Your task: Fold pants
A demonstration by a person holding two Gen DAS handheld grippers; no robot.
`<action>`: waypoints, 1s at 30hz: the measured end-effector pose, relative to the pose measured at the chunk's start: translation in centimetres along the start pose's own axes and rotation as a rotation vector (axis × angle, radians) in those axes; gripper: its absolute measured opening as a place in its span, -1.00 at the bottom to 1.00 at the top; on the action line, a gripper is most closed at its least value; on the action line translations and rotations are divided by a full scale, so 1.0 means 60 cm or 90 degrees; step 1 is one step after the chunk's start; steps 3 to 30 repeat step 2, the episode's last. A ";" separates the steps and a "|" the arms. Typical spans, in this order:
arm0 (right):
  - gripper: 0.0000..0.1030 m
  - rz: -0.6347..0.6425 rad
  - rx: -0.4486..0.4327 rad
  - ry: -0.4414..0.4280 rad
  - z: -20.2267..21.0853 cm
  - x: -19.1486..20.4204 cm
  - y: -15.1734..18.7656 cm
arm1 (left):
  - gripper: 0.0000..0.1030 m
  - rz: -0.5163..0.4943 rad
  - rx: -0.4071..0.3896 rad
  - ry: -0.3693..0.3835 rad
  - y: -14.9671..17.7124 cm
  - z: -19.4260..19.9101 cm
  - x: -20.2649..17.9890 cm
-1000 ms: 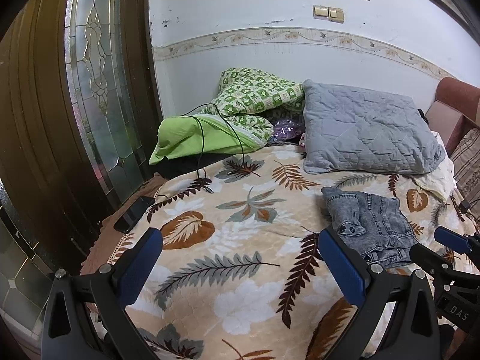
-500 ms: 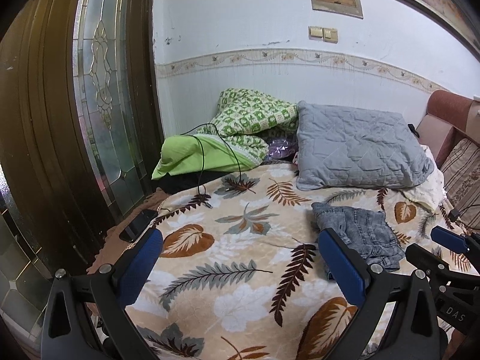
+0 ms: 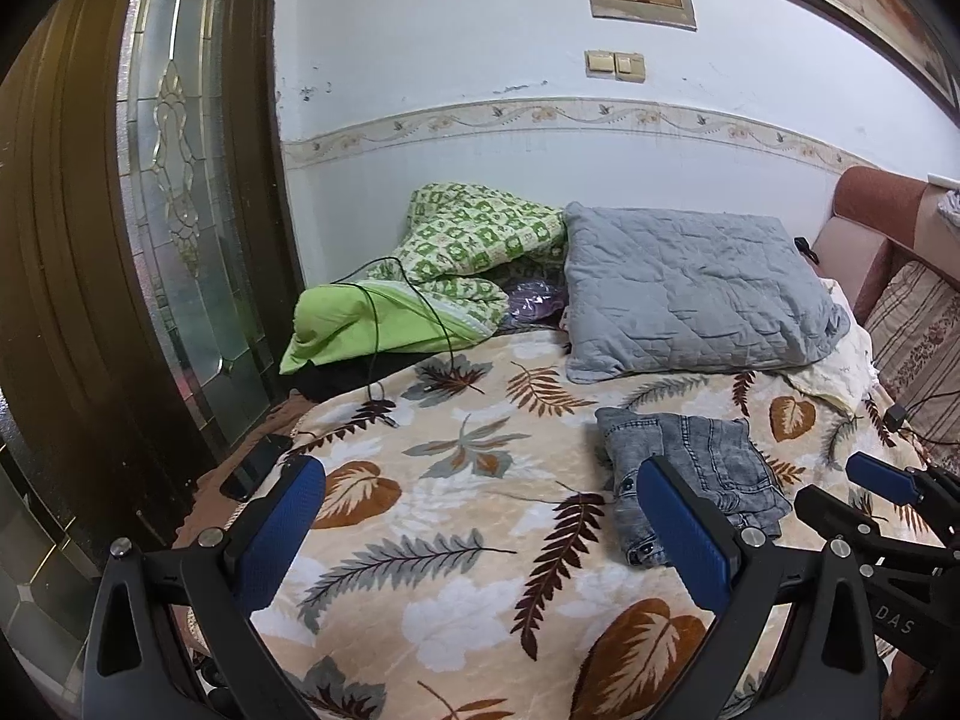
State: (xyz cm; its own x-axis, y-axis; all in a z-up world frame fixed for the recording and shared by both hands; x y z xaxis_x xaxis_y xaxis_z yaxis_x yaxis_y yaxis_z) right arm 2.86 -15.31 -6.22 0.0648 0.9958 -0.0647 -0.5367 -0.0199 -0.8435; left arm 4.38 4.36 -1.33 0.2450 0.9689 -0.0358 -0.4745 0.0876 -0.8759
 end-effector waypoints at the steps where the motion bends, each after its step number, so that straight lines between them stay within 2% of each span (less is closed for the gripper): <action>1: 0.24 -0.002 0.002 0.000 -0.006 -0.003 0.000 | 1.00 -0.002 0.005 0.001 0.000 -0.008 -0.003; 30: 0.24 -0.005 0.005 0.000 -0.013 -0.007 0.001 | 1.00 -0.003 0.010 0.001 0.001 -0.014 -0.004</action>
Point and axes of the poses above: each gripper's, at about its wrist camera, not at the fingertips, and z roughly against the way its jaws point, x to its left, y to its underside, the point moved 6 cm from there along -z, roughly the way its jaws point, and after that the axes turned 14 degrees about y, right-handed, at the moved point
